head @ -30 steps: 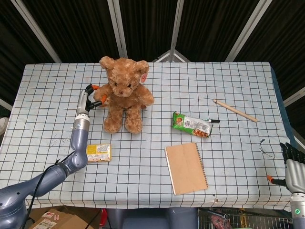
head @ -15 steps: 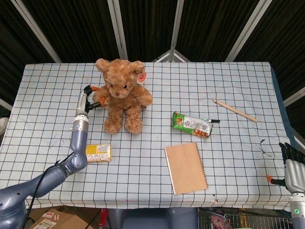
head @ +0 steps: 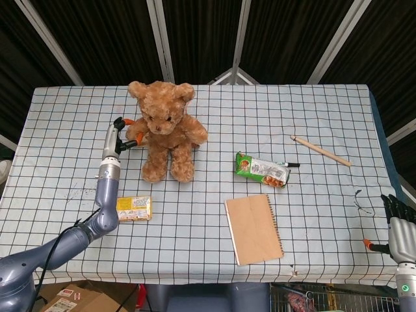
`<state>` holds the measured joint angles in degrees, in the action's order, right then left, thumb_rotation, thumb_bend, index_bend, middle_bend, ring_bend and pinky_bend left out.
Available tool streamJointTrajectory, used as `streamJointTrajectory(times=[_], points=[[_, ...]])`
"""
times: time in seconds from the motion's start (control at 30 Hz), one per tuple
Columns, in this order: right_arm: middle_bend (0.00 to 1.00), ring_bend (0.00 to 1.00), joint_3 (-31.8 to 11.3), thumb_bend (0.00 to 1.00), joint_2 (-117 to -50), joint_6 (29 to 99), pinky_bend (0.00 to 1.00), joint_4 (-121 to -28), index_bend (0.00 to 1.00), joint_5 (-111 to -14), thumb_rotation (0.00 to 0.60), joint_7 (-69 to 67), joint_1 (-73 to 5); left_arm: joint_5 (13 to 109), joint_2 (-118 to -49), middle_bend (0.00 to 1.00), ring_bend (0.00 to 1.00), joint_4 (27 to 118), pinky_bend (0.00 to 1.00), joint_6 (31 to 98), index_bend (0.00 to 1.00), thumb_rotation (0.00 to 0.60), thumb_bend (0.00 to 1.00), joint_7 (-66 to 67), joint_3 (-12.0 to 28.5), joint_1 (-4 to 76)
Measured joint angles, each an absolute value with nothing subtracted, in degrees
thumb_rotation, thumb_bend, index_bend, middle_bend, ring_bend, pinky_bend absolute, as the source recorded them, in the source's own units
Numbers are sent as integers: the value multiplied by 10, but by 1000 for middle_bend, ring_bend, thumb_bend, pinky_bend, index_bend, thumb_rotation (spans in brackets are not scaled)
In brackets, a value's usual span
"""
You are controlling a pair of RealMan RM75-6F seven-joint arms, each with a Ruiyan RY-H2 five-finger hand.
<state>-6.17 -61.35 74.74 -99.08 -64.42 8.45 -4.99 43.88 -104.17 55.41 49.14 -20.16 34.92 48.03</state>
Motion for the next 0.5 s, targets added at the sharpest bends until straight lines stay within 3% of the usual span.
streamJointTrajectory(times=[0.5], points=[[0,0,-61,126,-614,748,0,-990,0,-644,600,83,-50,445,-1036,278,0,562,0,492,489,600,482,-205,348,473]])
